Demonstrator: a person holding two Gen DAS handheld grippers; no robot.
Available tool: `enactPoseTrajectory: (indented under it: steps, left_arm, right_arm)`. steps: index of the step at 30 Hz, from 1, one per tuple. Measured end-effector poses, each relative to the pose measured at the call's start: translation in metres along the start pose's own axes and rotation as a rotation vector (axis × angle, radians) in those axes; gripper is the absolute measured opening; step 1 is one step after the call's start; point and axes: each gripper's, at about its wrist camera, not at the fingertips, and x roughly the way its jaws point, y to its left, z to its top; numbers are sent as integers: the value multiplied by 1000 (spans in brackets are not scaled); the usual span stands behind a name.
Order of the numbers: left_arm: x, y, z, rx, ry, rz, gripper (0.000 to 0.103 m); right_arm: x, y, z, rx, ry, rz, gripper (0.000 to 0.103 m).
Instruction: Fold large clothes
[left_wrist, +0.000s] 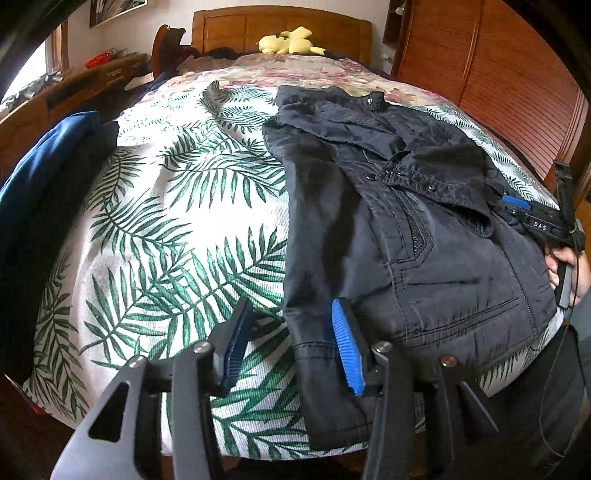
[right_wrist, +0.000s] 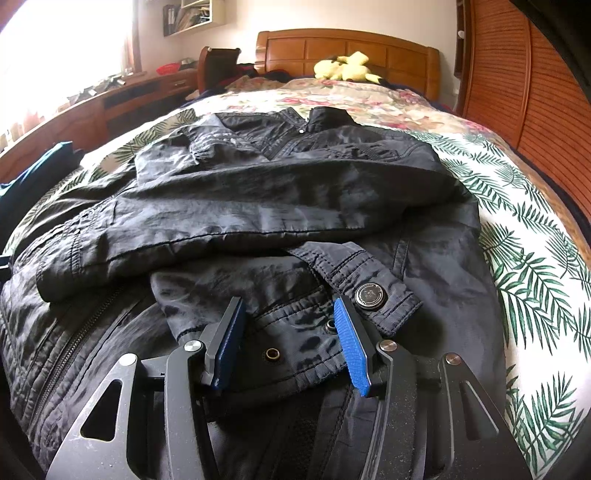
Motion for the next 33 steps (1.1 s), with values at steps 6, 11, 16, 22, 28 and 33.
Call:
enactPoseTrajectory:
  steps: [6, 11, 16, 22, 28, 33]
  left_arm:
    - [3, -5, 3, 25, 15, 23, 45]
    - [4, -4, 6, 21, 29, 18, 45]
    - [1, -2, 4, 11, 27, 10, 45]
    - [-9, -4, -4, -15, 0, -47, 45]
    - [-17, -14, -12, 9, -4, -73, 45]
    - [-17, -13, -15, 8, 10, -71, 45]
  right_arm:
    - [5, 6, 4, -33, 47, -29, 51]
    - [-8, -4, 1, 10, 96, 0, 55]
    - [-52, -25, -25, 61, 81, -9, 55]
    - [-100, -63, -60, 100, 113, -90, 56]
    - [-120, -75, -90, 141, 169, -88, 56]
    - [-124, -65, -99, 140, 187, -34, 56]
